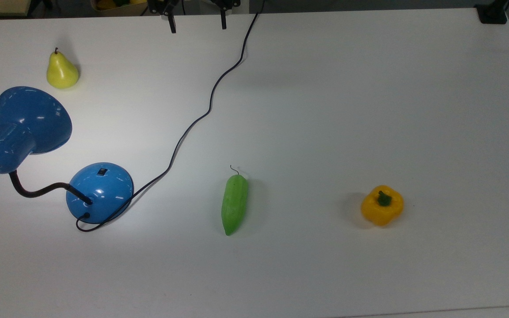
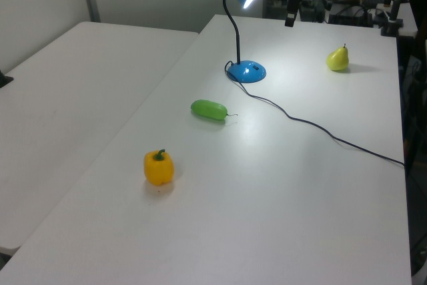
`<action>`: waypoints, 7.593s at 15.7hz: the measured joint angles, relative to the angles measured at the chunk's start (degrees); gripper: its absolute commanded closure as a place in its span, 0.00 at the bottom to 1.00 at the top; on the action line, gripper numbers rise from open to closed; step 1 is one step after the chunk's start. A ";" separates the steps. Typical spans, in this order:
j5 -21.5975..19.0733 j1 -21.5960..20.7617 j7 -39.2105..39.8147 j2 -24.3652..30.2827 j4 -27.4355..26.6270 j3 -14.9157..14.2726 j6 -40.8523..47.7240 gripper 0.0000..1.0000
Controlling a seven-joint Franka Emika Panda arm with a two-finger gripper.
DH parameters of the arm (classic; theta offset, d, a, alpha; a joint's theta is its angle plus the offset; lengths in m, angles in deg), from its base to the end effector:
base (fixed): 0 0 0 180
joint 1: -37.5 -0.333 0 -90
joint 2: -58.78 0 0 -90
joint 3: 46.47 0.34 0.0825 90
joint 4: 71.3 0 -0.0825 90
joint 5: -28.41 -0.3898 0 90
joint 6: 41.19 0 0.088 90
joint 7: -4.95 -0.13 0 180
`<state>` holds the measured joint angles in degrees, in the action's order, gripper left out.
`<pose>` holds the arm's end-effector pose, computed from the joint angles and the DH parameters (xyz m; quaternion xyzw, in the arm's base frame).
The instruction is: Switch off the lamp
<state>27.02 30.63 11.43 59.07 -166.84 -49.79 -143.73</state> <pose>0.5790 0.0385 0.6021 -0.9942 -0.0854 -0.0639 0.0105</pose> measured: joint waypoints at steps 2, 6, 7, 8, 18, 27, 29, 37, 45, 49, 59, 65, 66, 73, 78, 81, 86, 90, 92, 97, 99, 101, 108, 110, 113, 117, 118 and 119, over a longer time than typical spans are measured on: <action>-0.70 0.00 0.01 0.00 0.00 -0.01 0.00 1.00; -2.38 0.00 0.01 0.00 0.00 -0.03 0.00 1.00; -2.93 0.00 0.02 0.00 0.00 -0.03 0.00 1.00; -3.32 0.00 0.02 0.00 -0.01 -0.03 0.00 1.00; -3.98 0.80 0.02 -0.04 -1.36 -0.46 0.00 1.00; -2.02 2.55 -0.64 -1.75 -10.37 -3.51 -9.89 1.00; -1.92 2.79 -1.84 -2.79 -11.88 -5.10 -14.71 1.00; -1.91 3.18 -3.67 -8.36 -13.09 -9.17 -31.07 1.00; -1.91 5.84 -4.01 -16.23 -13.23 -9.30 -46.79 1.00; -1.91 6.10 -4.05 -17.80 -15.48 -9.30 -54.94 1.00; -1.92 6.56 -4.22 -21.70 -17.25 -9.31 -64.09 1.00; -1.92 7.13 -4.32 -23.65 -16.10 -9.31 -64.68 1.00; -1.92 7.23 -4.32 -24.08 -15.89 -9.31 -64.68 1.00; -1.92 7.75 -4.36 -27.21 -12.60 -9.31 -64.72 1.00; -1.92 7.80 -4.36 -28.30 -11.92 -9.31 -64.72 1.00; -1.92 7.80 -4.37 -28.54 -11.87 -9.31 -64.72 1.00; -1.91 7.80 -4.36 -28.61 -11.85 -9.31 -64.72 1.00; -1.91 7.80 -4.37 -28.61 -11.85 -9.31 -64.72 1.00; -1.91 7.80 -4.37 -28.61 -11.85 -9.31 -64.72 1.00; -1.91 7.80 -4.36 -28.64 -11.86 -9.31 -64.72 1.00; -1.91 7.80 -4.36 -28.66 -11.88 -9.31 -64.72 1.00; -1.91 7.80 -4.36 -28.67 -11.90 -9.31 -64.72 1.00; -1.89 7.81 -4.35 -28.85 -12.10 -9.31 -64.78 1.00; -1.89 7.81 -4.35 -28.82 -12.14 -9.31 -64.78 1.00; -1.89 7.87 -4.34 -28.17 -13.38 -9.31 -64.75 1.00; -1.82 7.91 -3.55 -25.70 -14.25 -9.30 -57.66 1.00; -1.80 7.90 -2.90 -24.43 -14.25 -9.31 -54.37 0.98; -1.80 7.85 -2.10 -22.92 -14.24 -9.31 -50.50 0.89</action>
<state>25.22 38.47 9.33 36.14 -181.08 -59.10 -194.22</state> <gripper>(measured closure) 0.991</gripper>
